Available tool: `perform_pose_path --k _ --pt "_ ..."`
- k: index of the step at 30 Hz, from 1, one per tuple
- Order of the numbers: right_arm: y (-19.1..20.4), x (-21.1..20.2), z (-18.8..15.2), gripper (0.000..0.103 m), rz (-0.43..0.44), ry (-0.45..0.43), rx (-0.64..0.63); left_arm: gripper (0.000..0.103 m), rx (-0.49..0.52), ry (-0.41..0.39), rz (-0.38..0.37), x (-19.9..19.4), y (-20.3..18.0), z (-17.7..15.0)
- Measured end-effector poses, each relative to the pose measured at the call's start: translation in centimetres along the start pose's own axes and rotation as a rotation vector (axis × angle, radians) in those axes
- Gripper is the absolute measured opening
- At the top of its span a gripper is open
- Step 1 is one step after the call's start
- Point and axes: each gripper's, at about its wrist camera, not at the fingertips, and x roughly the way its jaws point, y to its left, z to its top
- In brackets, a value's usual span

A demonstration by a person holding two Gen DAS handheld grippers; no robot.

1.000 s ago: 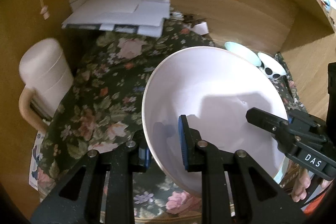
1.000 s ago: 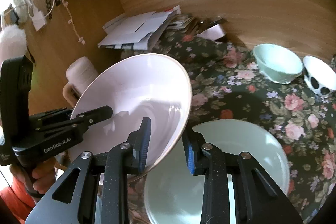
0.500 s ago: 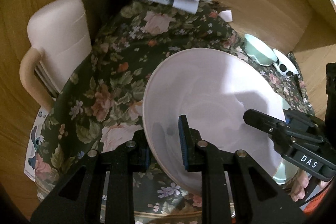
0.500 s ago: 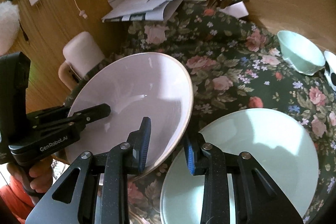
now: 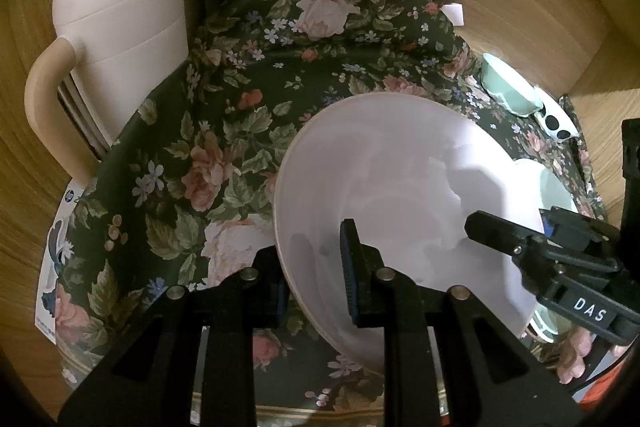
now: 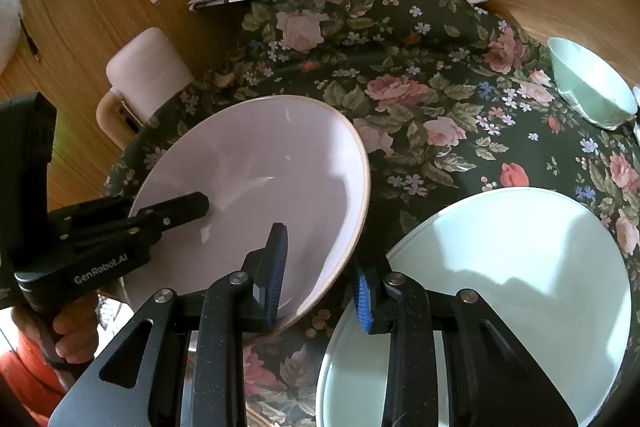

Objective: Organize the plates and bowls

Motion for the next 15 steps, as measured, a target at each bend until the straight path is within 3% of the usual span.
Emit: perform_pose_path --k 6,9,15 --pt "-0.1 -0.3 0.4 0.03 -0.029 -0.008 -0.003 0.021 0.025 -0.048 0.031 -1.1 -0.3 0.1" --pt "-0.4 -1.6 0.6 0.035 -0.042 -0.052 -0.001 0.021 0.019 -0.054 0.036 -1.5 -0.2 0.5" --pt "-1.1 -4.7 1.1 0.05 -0.082 -0.143 -0.008 0.037 0.025 -0.117 0.04 -3.7 -0.8 1.4"
